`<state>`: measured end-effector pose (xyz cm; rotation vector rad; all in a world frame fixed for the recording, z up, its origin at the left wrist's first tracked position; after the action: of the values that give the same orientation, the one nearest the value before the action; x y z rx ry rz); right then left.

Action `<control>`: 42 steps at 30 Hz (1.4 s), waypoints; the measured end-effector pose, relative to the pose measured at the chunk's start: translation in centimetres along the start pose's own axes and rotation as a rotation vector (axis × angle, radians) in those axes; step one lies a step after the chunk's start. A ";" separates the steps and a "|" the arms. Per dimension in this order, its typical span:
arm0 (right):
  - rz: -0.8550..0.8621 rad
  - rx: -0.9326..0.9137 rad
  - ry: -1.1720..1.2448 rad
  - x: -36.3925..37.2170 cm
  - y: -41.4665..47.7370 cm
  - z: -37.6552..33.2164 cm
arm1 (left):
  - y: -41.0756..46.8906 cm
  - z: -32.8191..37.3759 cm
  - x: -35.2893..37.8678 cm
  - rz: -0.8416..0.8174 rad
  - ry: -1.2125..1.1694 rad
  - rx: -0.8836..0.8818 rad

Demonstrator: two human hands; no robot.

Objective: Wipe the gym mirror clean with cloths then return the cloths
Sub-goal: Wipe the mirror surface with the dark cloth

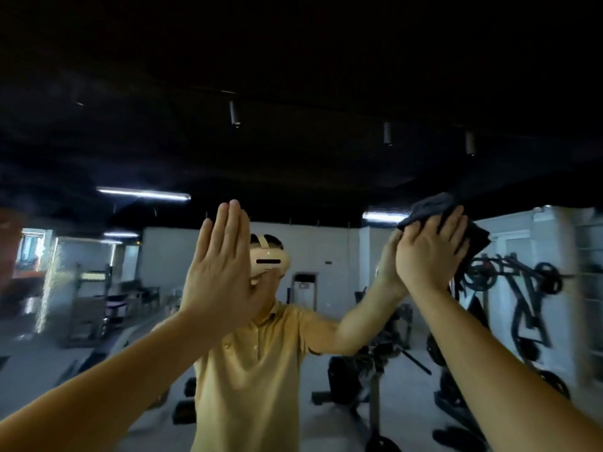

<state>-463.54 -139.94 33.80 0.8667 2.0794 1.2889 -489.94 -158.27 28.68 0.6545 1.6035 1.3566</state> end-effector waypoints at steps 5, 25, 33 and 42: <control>0.066 -0.488 0.093 0.8 -3.9 -12.0 | 0.4 -0.9 -0.4 0.009 0.016 0.061; -0.037 -0.868 0.166 2.7 -12.2 -32.4 | -2.0 -19.1 -8.6 -0.093 -0.031 0.041; -0.174 -1.353 0.103 3.8 -20.6 -36.0 | -2.7 -26.6 -9.9 -0.094 -0.025 -0.043; -0.021 -0.873 0.170 3.2 -17.1 -40.0 | -3.8 -28.2 -9.4 0.010 -0.180 -0.050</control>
<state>-498.67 -165.84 33.79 0.3396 1.3659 2.0523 -510.02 -180.51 27.41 0.7335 1.4205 1.3024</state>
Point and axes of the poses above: each hand's wrist, its own y-axis towards the middle knuckle, its own x-axis out of the palm, z = x × y, the point moved 4 cm from there along y, towards the middle knuckle, and after that the axes turned 11 degrees about -x, right-handed, at the moved point
